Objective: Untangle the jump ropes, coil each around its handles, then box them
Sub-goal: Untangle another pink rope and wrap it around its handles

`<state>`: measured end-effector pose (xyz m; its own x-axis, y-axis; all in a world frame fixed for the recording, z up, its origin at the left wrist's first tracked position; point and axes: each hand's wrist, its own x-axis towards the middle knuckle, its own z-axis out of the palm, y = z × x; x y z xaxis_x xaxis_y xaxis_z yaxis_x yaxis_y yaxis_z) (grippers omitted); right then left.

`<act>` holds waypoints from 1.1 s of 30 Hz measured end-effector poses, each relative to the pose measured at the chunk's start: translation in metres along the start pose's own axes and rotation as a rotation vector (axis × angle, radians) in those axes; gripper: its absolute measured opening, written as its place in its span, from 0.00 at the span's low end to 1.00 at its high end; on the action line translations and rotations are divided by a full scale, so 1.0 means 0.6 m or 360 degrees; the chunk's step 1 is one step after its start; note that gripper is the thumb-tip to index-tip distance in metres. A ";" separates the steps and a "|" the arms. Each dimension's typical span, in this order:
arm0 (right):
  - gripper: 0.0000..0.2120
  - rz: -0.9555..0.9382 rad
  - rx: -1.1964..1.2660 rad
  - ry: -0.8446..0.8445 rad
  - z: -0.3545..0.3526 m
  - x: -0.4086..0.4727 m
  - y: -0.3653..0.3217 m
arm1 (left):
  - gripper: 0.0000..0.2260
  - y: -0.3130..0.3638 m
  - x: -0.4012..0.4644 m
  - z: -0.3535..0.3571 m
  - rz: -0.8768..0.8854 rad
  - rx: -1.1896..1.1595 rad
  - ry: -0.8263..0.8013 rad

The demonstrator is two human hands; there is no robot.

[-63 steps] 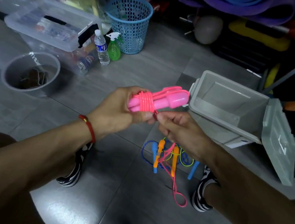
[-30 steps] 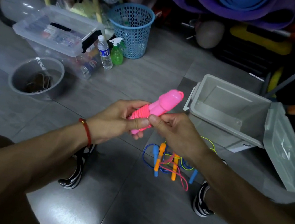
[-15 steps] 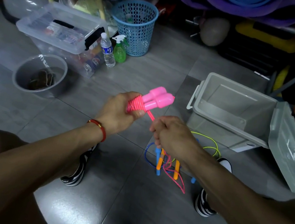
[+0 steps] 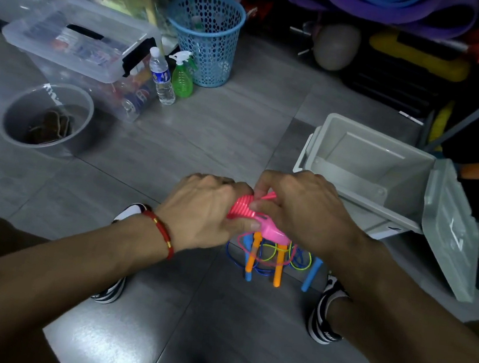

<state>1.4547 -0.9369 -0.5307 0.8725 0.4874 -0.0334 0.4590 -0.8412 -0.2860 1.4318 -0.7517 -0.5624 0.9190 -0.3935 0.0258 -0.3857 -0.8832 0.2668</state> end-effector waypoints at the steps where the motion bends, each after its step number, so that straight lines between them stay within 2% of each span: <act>1: 0.12 0.0003 0.0040 -0.0017 -0.002 0.000 0.003 | 0.22 0.001 0.000 -0.002 -0.0005 -0.0045 -0.0007; 5: 0.13 -0.0001 0.0222 -0.0079 -0.009 0.003 0.024 | 0.20 0.000 0.001 -0.008 0.0003 -0.0212 -0.0076; 10: 0.13 -0.0140 0.0349 -0.0183 -0.017 0.014 0.043 | 0.19 0.002 0.001 -0.010 0.0092 -0.0232 -0.0142; 12: 0.09 -0.0096 0.0613 -0.0253 -0.019 0.017 0.052 | 0.17 -0.002 -0.002 -0.016 0.0098 -0.0375 -0.0173; 15: 0.07 0.0010 0.1225 -0.0391 -0.018 0.020 0.073 | 0.17 -0.005 -0.007 -0.026 0.0110 -0.0607 -0.0168; 18: 0.07 0.0050 0.1482 -0.0458 -0.007 0.016 0.086 | 0.18 -0.002 -0.013 -0.038 0.0135 -0.0946 -0.0263; 21: 0.03 0.0057 0.1696 -0.0398 0.017 0.008 0.082 | 0.21 -0.008 -0.025 -0.039 0.0044 -0.1359 -0.0308; 22: 0.08 0.0064 0.1772 -0.0355 0.028 0.005 0.080 | 0.21 -0.010 -0.028 -0.037 -0.0014 -0.1495 -0.0286; 23: 0.11 0.0109 0.1882 -0.0312 0.038 0.002 0.075 | 0.20 -0.011 -0.028 -0.036 -0.0087 -0.1614 -0.0235; 25: 0.10 0.0182 0.1922 -0.0272 0.057 -0.007 0.057 | 0.19 -0.016 -0.025 -0.030 -0.0321 -0.1784 -0.0065; 27: 0.07 0.0146 0.1810 -0.0311 0.073 -0.014 0.030 | 0.16 -0.033 -0.018 -0.018 -0.0620 -0.1769 0.0134; 29: 0.10 0.0173 0.1773 -0.0324 0.088 -0.017 0.004 | 0.14 -0.056 -0.009 -0.005 -0.0795 -0.1611 0.0254; 33: 0.14 0.0378 0.1723 -0.0309 0.091 -0.016 -0.034 | 0.26 -0.073 -0.002 0.005 -0.0811 -0.1307 0.0288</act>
<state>1.4274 -0.9116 -0.5769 0.8341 0.4497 -0.3194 -0.1852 -0.3171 -0.9301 1.4476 -0.7134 -0.5769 0.9846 0.0908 -0.1492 0.1744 -0.4578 0.8718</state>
